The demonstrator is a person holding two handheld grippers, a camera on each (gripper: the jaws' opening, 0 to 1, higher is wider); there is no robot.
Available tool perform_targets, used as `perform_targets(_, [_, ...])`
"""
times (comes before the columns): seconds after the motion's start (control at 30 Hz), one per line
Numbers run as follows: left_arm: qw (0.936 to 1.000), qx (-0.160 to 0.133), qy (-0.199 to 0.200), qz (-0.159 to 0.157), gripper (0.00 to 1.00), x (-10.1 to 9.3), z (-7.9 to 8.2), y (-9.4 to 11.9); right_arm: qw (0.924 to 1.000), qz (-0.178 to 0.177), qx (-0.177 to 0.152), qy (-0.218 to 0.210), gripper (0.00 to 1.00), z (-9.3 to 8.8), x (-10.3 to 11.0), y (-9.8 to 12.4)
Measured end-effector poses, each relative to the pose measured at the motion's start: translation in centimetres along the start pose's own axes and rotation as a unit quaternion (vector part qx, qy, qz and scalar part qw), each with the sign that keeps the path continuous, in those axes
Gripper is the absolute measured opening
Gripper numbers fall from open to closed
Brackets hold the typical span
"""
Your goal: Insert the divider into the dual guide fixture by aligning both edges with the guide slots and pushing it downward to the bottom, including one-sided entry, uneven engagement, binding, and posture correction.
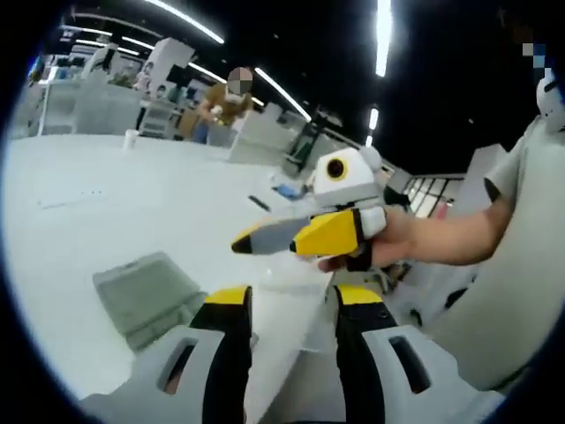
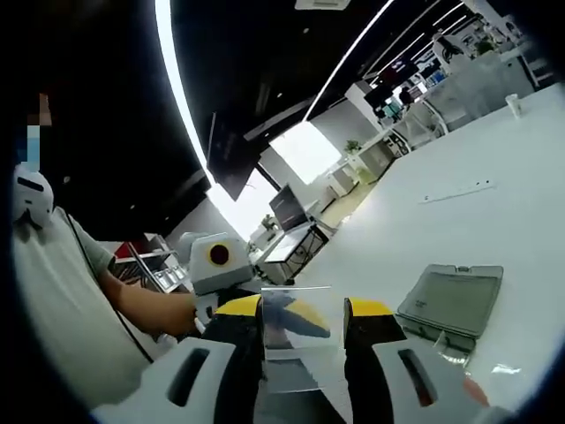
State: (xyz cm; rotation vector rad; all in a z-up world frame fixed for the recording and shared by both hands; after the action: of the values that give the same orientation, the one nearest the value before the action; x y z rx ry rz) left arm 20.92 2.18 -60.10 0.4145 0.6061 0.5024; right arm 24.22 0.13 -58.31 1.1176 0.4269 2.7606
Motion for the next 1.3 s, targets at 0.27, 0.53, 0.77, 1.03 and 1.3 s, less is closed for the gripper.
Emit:
perform_targets(0.27, [0.9972, 0.029, -0.014, 0.067, 0.28, 0.6, -0.7, -0.9, 0.9979, -0.048, -0.007, -0.043, 0.32, -0.2, -2.2, 0.0])
perform_targets(0.53, [0.9915, 0.053, -0.009, 0.118, 0.21, 1.2, -0.9, -1.5, 0.9938, -0.075, -0.005, -0.081, 0.32, -1.3, -3.2, -0.6])
perform_targets(0.77, [0.9837, 0.082, -0.009, 0.160, 0.16, 1.7, -1.6, -2.1, 0.9882, -0.098, -0.013, -0.117, 0.31, -1.8, -3.9, -0.8])
perform_targets(1.03, [0.9768, 0.104, -0.008, 0.187, 0.15, 2.3, -1.6, -2.6, 0.9847, -0.112, -0.013, -0.133, 0.31, -2.1, -4.1, -1.2])
perform_targets(1.3, [0.9713, 0.121, 0.012, 0.204, 0.13, 3.0, -1.9, -2.6, 0.9823, -0.124, -0.015, -0.139, 0.31, -2.2, -4.3, -1.4])
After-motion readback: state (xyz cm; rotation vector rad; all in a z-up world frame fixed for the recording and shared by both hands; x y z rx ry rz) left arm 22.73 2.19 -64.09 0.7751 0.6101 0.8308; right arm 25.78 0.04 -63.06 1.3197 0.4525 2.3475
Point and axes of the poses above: the point that each gripper's makers call its tool centre point, and the gripper's own axes: y roughly backward along the fingers, x roughly to its left, z roughly out of its top, the point moved 2 cm from there along y, roughly backward along the fingers, and after that the axes turned 13 degrees about x, right-handed, at the moved point
